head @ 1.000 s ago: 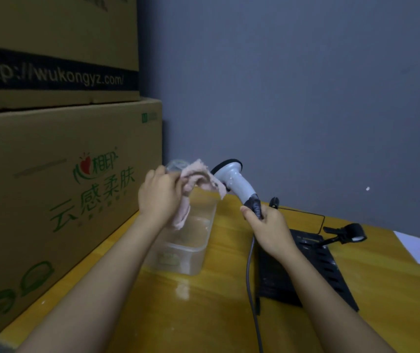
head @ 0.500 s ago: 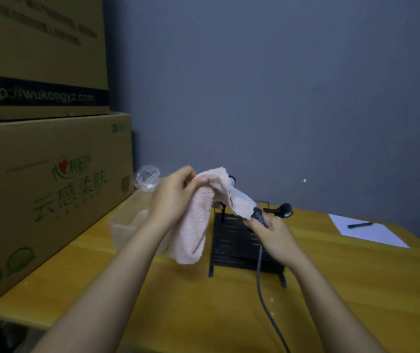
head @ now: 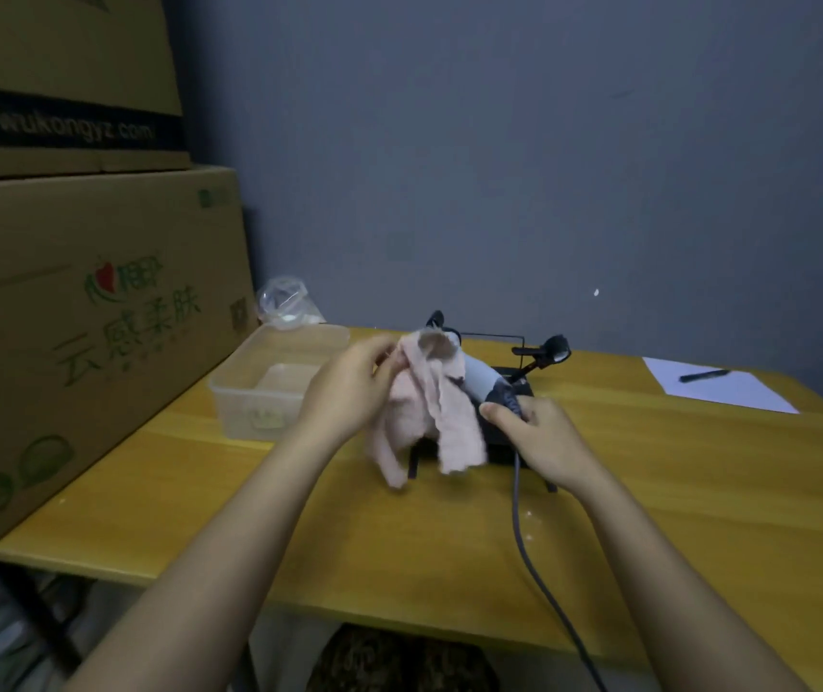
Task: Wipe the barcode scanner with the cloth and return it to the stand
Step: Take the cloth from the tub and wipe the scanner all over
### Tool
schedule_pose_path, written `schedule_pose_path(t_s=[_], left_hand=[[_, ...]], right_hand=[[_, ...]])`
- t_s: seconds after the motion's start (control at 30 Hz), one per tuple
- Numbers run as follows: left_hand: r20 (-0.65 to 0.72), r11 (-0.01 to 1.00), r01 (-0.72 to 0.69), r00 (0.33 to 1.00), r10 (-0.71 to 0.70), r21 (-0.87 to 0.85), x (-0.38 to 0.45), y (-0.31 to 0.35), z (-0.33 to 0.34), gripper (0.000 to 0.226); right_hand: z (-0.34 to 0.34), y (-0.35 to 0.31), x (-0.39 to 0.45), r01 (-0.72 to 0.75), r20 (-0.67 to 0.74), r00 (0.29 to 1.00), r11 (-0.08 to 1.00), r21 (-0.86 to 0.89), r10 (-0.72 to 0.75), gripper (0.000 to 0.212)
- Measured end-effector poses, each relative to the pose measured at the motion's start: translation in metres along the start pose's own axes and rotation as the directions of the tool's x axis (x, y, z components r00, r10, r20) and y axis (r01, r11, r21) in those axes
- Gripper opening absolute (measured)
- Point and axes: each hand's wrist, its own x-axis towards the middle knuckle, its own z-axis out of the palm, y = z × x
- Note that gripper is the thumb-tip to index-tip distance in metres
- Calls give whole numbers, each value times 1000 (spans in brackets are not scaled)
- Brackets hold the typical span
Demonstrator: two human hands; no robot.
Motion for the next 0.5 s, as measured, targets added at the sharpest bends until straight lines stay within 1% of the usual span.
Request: schedule_pose_path(t_s=[0.03,0.07,0.13,0.17,0.23,0.3,0.33,0.4,0.43,0.5], left_hand=[[13,1000,6,1000,-6,15,-1,-2,0,25],[-24,1000,13,1000,-13,-16,-2,-1,0,26],[-147,979,29,987,-59,-202,-2,6,-1,23],[-177,954,27,981,-83,-299,-1,11,-2,20],[-176,889,30,977,-123,-457,2,21,0,17],[-182,858,7,976,-117,-513,5,26,5,13],[-197,861,-8,975,-107,-509,7,26,10,13],[-192,896,-18,978,-75,-444,11,23,21,16],[-161,923,-25,986,-41,-383,12,21,27,19],[-24,975,-72,997,68,-209,11,17,37,29]], right_hand=[[2,1,1,-1,6,1000,1000,7,1,42],[3,1,2,4,14,1000,1000,14,-4,42],[5,0,1,17,41,999,1000,8,-17,42],[6,0,1,21,53,998,1000,2,-21,41],[9,-1,2,27,76,997,1000,-5,-26,41],[10,-1,2,31,102,994,1000,-7,-30,42],[10,-2,2,30,110,994,1000,-4,-29,42],[10,-4,2,42,118,992,999,1,-42,41],[10,-4,2,55,126,991,998,8,-55,40],[10,-3,3,68,146,987,997,28,-71,38]])
